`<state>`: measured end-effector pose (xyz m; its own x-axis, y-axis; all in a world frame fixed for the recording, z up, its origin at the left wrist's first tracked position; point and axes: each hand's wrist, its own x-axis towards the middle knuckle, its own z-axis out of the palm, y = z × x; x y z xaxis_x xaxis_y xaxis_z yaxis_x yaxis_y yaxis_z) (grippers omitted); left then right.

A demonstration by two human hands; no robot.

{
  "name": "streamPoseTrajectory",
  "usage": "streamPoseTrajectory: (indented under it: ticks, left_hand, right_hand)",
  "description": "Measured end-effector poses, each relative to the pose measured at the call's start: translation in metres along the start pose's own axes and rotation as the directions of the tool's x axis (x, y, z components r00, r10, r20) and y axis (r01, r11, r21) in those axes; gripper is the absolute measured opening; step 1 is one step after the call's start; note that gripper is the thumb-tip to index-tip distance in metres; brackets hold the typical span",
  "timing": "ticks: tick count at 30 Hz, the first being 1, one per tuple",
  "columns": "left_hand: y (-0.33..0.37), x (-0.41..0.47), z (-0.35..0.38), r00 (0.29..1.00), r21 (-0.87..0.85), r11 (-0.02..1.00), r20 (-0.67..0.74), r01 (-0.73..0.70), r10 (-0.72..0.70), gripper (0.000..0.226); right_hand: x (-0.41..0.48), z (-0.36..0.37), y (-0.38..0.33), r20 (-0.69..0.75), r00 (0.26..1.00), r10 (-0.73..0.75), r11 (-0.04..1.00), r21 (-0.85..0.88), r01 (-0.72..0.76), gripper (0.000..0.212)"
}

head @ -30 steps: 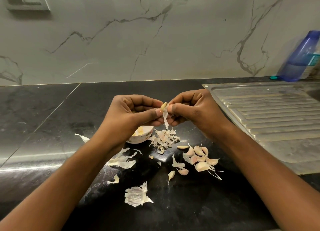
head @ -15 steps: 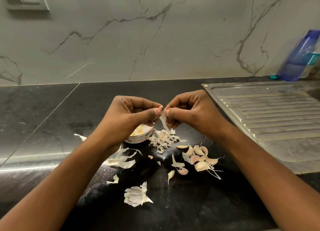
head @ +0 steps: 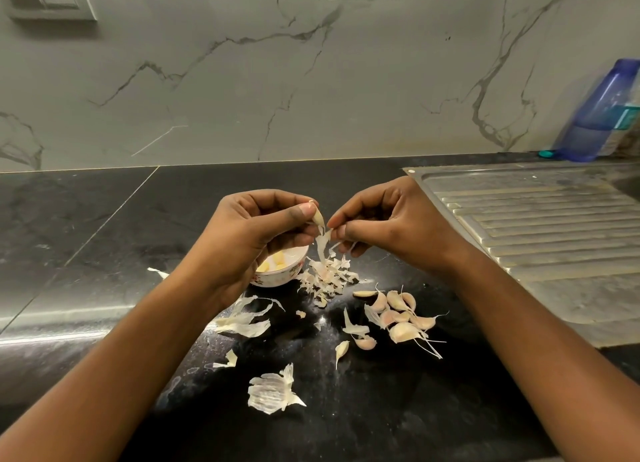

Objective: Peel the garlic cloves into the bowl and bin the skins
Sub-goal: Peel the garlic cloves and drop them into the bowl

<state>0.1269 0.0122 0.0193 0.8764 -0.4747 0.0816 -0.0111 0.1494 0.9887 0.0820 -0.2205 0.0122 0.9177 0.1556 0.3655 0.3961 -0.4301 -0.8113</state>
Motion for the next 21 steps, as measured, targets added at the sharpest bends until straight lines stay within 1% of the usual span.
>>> streamPoseTrajectory:
  ticks: [4, 8, 10, 14, 21]
  left_hand:
    - [-0.0005, 0.0003, 0.0005, 1.0, -0.015, 1.0, -0.001, 0.002, -0.002, 0.03]
    - [-0.0008, -0.0009, 0.0005, 1.0, 0.008, 1.0, 0.004, -0.016, 0.016, 0.03]
    - [-0.0009, -0.0021, 0.0011, 0.999, 0.048, 0.998, 0.01, -0.043, 0.043, 0.029]
    - [-0.0026, -0.0044, 0.0031, 0.993, 0.154, 0.981, 0.025, -0.114, 0.112, 0.029]
    - [-0.0059, -0.0029, 0.004, 0.987, 0.262, 0.952, 0.019, -0.159, 0.16, 0.03]
  right_hand:
    - [0.0001, 0.0017, -0.0001, -0.001, 1.0, 0.013, 1.0, 0.027, -0.013, 0.02]
    - [0.0, 0.0047, -0.0033, 0.008, 1.0, 0.005, 0.997, 0.078, -0.005, 0.015]
    - [0.0005, 0.0076, -0.0031, 0.001, 1.0, 0.004, 0.998, 0.063, -0.004, 0.017]
    - [0.002, 0.0089, -0.0001, -0.007, 1.0, 0.016, 1.0, 0.027, -0.016, 0.013]
    - [0.0019, 0.009, 0.0009, 0.022, 0.999, 0.026, 0.999, 0.025, -0.026, 0.011]
